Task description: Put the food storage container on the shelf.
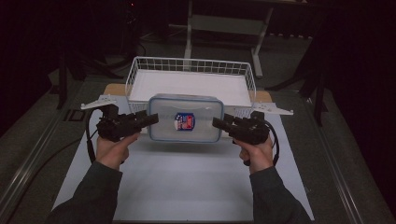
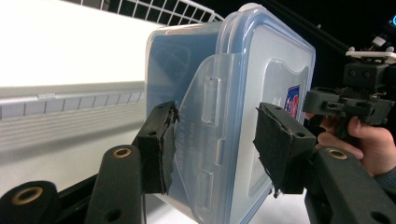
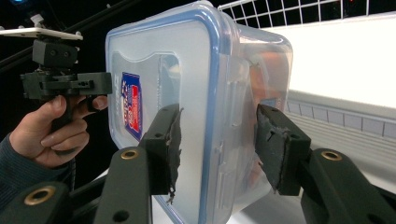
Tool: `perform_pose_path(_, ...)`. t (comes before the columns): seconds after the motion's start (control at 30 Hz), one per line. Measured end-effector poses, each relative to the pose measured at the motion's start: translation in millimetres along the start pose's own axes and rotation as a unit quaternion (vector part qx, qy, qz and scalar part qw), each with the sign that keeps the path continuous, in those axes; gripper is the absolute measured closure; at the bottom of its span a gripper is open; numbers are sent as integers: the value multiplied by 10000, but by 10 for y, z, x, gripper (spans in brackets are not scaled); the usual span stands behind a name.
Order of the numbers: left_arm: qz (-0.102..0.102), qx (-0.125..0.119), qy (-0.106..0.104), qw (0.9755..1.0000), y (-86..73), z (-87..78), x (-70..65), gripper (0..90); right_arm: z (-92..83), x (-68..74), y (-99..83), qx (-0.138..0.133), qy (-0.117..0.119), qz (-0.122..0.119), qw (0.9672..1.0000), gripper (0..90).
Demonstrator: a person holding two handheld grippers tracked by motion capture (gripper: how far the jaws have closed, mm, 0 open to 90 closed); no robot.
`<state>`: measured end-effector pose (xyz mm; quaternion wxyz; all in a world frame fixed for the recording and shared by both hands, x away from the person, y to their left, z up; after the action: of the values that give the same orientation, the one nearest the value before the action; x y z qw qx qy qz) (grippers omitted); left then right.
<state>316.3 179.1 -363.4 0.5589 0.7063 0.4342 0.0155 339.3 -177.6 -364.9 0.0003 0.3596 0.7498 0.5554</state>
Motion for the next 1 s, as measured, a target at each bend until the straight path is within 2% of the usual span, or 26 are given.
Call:
perform_pose_path(0.2, 25, -33, -7, 10000, 67, 6, 3, 491, -9, -8, 60, -76, -13, -9, 10000, 516)
perform_pose_path(0.23, 57, -90, -30, 9999, 130, 13, 3, 491, -17, -15, 99, -137, -25, -34, 9999, 516)
perform_pose_path(0.5, 77, -239, -95, 9996, 257, 50, 36, 491, -29, -45, 243, -210, -52, -83, 9997, 516)
perform_pose_path(0.67, 96, -268, -128, 9995, 309, 87, 45, 491, -52, -81, 322, -355, -86, -123, 9993, 517)
perform_pose_path(1.0, 120, -351, -152, 9992, 435, 161, 94, 491, -46, -160, 445, -366, -125, -127, 9992, 517)
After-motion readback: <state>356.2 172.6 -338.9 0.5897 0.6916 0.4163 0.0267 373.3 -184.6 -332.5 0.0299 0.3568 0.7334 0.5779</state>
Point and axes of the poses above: each handheld gripper's, and its own axes: z roughly forward along the jaws, y roughly out of its top, x roughly to its left, the point moved 2 cm from there along z, roughly forward along the jaws, and after that the axes turned 9 degrees about x, right-handed, at the moved point
